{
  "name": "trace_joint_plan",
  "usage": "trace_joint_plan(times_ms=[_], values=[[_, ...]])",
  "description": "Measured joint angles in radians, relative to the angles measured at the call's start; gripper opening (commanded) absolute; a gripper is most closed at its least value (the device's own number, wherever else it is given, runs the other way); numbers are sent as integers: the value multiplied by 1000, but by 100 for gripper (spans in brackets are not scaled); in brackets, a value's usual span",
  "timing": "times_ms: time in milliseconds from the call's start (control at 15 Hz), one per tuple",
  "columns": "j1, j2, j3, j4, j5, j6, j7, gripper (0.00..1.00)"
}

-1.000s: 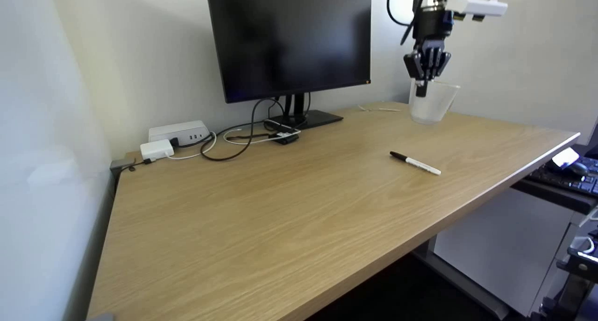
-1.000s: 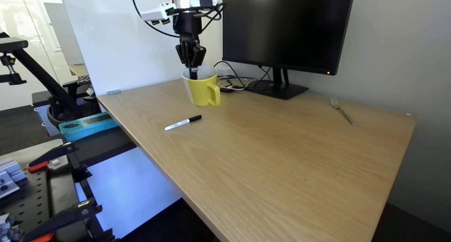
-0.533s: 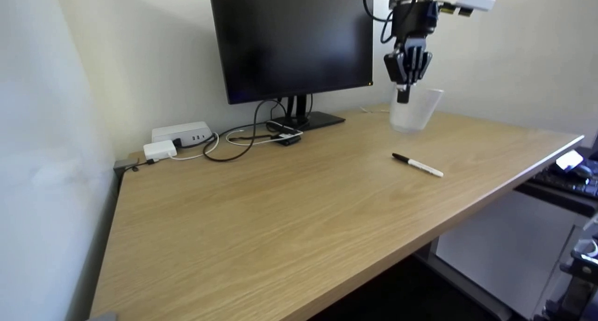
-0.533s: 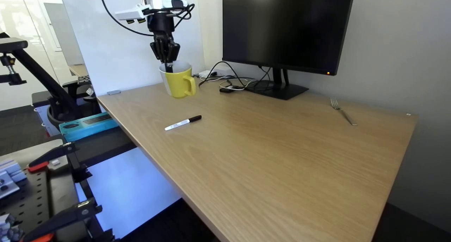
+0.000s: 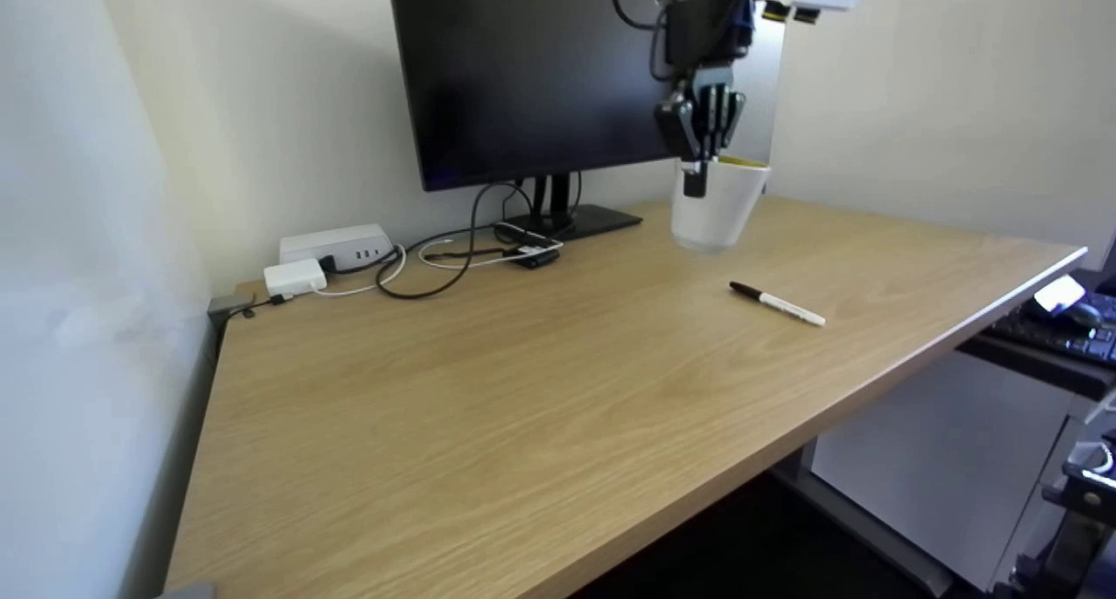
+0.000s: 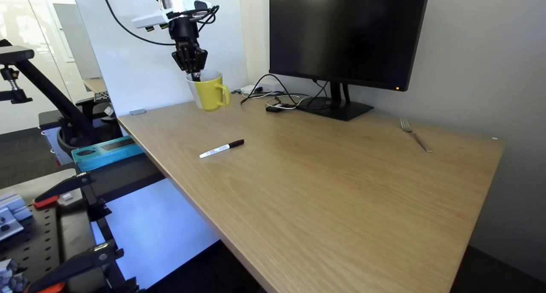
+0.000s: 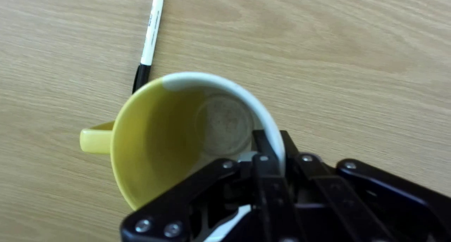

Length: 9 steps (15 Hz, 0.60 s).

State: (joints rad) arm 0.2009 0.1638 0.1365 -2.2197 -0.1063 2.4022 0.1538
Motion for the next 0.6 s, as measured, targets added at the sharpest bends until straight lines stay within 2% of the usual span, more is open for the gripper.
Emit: trace_joint_plan(times_ms=[600], values=[[86, 211, 7, 234, -107, -94, 59, 2]])
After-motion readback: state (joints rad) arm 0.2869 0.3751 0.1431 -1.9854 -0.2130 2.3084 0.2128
